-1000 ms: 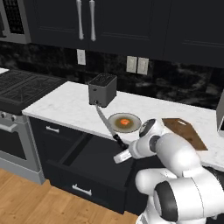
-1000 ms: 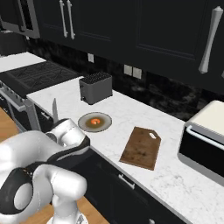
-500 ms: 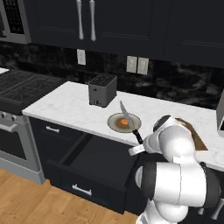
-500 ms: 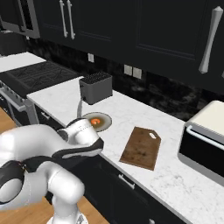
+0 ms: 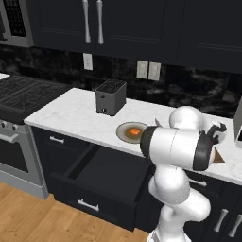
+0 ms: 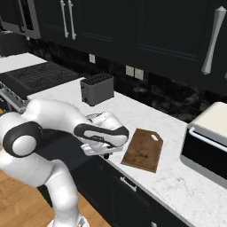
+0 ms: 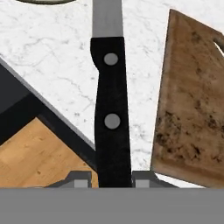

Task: Pick up the knife from the drawer and place it on the cutting board. Then place the meat from the plate to the cutting board.

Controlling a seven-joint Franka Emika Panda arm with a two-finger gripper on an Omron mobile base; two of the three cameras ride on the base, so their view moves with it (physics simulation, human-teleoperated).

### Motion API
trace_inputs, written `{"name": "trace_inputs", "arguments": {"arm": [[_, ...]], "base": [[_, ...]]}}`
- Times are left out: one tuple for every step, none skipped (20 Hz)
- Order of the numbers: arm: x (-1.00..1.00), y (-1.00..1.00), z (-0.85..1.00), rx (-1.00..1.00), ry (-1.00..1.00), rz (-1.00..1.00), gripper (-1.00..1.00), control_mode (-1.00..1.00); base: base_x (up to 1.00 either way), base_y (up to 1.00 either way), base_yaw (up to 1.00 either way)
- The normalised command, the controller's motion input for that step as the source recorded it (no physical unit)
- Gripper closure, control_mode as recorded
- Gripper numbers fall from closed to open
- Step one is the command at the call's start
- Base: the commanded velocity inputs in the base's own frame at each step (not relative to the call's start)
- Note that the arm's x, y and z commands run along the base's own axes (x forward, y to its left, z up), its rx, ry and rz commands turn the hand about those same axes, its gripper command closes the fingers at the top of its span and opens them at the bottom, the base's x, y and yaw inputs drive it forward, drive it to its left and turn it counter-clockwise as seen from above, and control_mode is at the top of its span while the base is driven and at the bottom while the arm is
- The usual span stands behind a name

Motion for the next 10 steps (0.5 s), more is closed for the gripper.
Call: {"name": "trace_inputs", "arguments": {"arm": [[0.49, -1.00, 0.40, 0.35, 0.25, -0.01, 1.00, -1.00], [0.52, -1.00, 0.31, 0.37, 0.23, -0.02, 1.00, -1.00], [0.51, -0.86, 0.15, 0.38, 0.23, -0.01, 1.00, -1.00], [0.27, -0.61, 0.14, 0.33, 0.21, 0.00, 1.00, -1.00], [0.08, -0.53, 0.17, 0.31, 0.18, 0.00, 1.00, -1.00], [0.00, -0.40, 0.12, 0.23, 0.11, 0.00, 1.00, -1.00], [0.06, -0.31, 0.00, 0.11, 0.09, 0.00, 1.00, -1.00], [0.12, -0.29, 0.00, 0.06, 0.08, 0.00, 1.00, -1.00], [0.21, -0.29, 0.00, 0.02, 0.09, 0.00, 1.00, -1.00], [0.26, -0.31, 0.00, 0.01, 0.09, 0.00, 1.00, -1.00]], "base": [[0.00, 0.00, 0.00], [0.00, 0.00, 0.00], [0.00, 0.00, 0.00], [0.00, 0.00, 0.00], [0.00, 0.00, 0.00], [0.00, 0.00, 0.00], [0.00, 0.00, 0.00], [0.00, 0.00, 0.00], [0.00, 0.00, 0.00], [0.00, 0.00, 0.00]]}}
